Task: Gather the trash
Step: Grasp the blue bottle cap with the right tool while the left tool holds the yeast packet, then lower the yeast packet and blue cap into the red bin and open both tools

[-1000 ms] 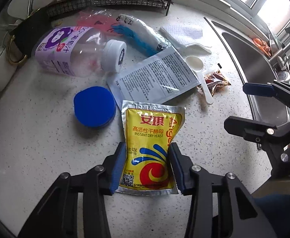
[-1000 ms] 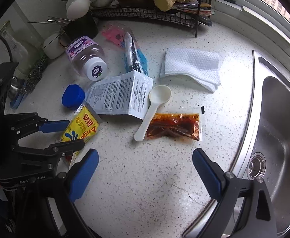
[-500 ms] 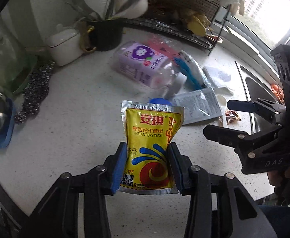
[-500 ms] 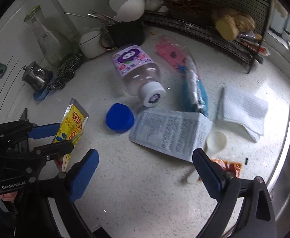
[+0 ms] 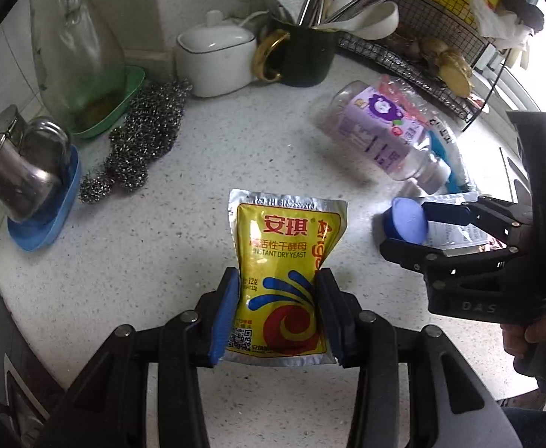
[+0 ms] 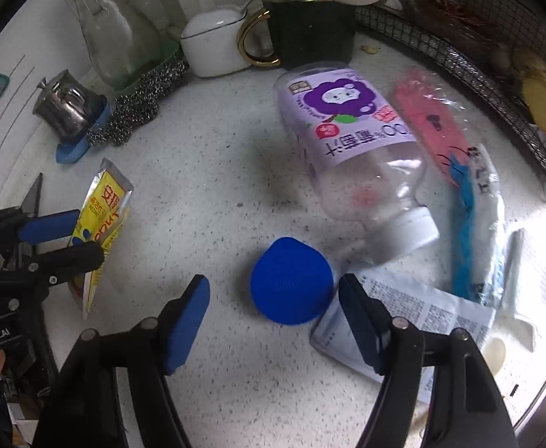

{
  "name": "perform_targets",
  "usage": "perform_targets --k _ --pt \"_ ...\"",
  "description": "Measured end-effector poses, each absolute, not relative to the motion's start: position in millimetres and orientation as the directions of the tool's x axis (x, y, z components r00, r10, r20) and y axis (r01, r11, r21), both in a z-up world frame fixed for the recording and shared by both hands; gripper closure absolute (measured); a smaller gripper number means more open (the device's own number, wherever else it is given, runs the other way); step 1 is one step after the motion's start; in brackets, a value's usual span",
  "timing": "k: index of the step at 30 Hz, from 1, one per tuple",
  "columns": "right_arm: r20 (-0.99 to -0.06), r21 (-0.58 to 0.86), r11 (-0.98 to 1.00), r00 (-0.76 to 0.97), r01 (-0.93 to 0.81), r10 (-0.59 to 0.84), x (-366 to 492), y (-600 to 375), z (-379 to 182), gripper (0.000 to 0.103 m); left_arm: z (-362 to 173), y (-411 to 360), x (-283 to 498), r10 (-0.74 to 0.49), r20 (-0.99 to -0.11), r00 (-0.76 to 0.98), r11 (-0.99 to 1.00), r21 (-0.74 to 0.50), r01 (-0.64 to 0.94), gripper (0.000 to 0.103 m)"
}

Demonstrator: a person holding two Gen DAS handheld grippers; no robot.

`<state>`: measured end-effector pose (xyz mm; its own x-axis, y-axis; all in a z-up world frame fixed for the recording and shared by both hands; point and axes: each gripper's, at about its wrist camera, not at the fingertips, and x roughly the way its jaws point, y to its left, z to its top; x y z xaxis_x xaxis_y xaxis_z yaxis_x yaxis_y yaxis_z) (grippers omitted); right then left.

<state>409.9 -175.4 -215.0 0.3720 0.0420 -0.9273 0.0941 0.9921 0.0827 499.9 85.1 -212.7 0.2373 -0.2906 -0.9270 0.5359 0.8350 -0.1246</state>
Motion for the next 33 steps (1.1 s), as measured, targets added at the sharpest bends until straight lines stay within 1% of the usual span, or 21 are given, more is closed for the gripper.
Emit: perform_targets --k 2,5,6,7,8,12,18,23,27,31,33 --pt "-0.929 0.063 0.994 0.370 0.087 0.026 414.8 -172.8 -218.4 0.038 -216.1 84.8 500.8 -0.288 -0.929 0.234 0.836 -0.125 0.534 0.063" --pt "-0.932 0.004 0.997 0.362 0.073 -0.023 420.7 -165.9 -225.0 0.045 -218.5 85.8 499.9 -0.291 -0.930 0.225 0.839 -0.134 0.528 0.063" --pt "-0.929 -0.023 0.998 0.366 0.062 -0.044 420.7 -162.4 -225.7 0.051 -220.3 84.7 499.6 -0.290 -0.931 0.223 0.841 -0.137 0.524 0.063" --pt "-0.926 -0.041 0.998 0.372 0.057 -0.059 421.3 -159.0 -227.1 0.060 -221.3 85.1 499.2 -0.288 -0.931 0.222 0.843 -0.137 0.520 0.063" --pt "-0.922 -0.053 0.997 0.380 0.054 -0.069 420.7 -157.1 -226.8 0.060 -221.8 86.5 498.6 -0.287 -0.932 0.221 0.845 -0.138 0.516 0.063" --pt "-0.924 -0.020 0.999 0.381 0.050 -0.038 415.9 -155.0 -225.7 0.060 -220.5 85.5 489.8 -0.282 -0.934 0.218 0.852 -0.140 0.504 0.063" --pt "-0.909 0.033 0.999 0.416 0.034 0.016 377.5 -166.3 -197.7 0.060 -205.4 74.5 461.4 -0.274 -0.929 0.247 0.867 -0.128 0.481 0.063" --pt "-0.897 0.056 0.998 0.439 -0.003 0.051 344.8 -176.6 -168.3 0.060 -184.6 52.0 424.5 -0.276 -0.915 0.293 0.887 -0.126 0.443 0.063" --pt "-0.886 0.053 0.997 0.458 -0.054 0.072 316.5 -185.2 -144.6 0.060 -165.2 35.3 387.2 -0.246 -0.908 0.340 0.916 -0.103 0.389 0.063" --pt "-0.879 0.081 0.991 0.461 -0.108 0.122 278.6 -194.8 -123.2 0.060 -143.1 23.1 349.8 -0.228 -0.897 0.378 0.933 -0.091 0.347 0.063" --pt "-0.873 0.062 0.988 0.473 -0.144 0.123 257.5 -195.8 -112.7 0.060 -134.6 18.5 334.4 -0.213 -0.894 0.395 0.940 -0.077 0.333 0.063"
